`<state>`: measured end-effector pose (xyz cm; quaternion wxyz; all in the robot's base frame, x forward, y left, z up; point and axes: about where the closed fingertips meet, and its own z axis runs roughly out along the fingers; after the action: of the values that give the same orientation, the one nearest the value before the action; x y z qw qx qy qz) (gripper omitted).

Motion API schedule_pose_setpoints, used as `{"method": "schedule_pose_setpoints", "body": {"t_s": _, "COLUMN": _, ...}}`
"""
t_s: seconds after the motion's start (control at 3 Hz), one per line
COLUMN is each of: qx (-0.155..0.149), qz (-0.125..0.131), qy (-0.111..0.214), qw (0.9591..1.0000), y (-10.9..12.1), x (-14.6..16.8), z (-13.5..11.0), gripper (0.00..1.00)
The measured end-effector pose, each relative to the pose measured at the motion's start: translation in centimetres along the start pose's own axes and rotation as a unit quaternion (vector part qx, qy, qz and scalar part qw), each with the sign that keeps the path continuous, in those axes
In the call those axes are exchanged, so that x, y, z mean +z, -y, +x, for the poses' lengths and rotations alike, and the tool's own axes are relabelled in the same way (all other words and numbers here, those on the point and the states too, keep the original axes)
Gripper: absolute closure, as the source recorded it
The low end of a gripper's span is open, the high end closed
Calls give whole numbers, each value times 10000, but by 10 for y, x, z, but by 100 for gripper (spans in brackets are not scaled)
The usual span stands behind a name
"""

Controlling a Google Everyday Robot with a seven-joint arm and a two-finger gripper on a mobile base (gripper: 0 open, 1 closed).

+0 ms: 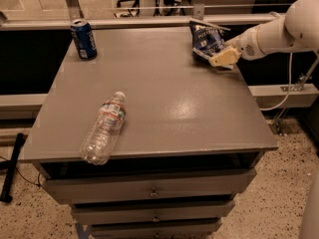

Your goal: Move blue chip bag near pepsi can

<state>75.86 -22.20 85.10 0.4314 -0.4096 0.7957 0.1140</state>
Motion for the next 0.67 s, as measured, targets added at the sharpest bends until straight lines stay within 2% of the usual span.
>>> {"method": "schedule_pose_setpoints", "body": {"t_s": 0.33, "qx": 112, "qz": -68, "qy": 88, "qw": 9999, "y": -2, "x": 6, "z": 2, "gripper": 64}}
{"method": "schedule_pose_setpoints", "body": {"t_s": 0.67, "qx": 95, "qz": -62, "qy": 143, "qw": 9998, "y": -2, "x": 3, "z": -1, "gripper": 87}}
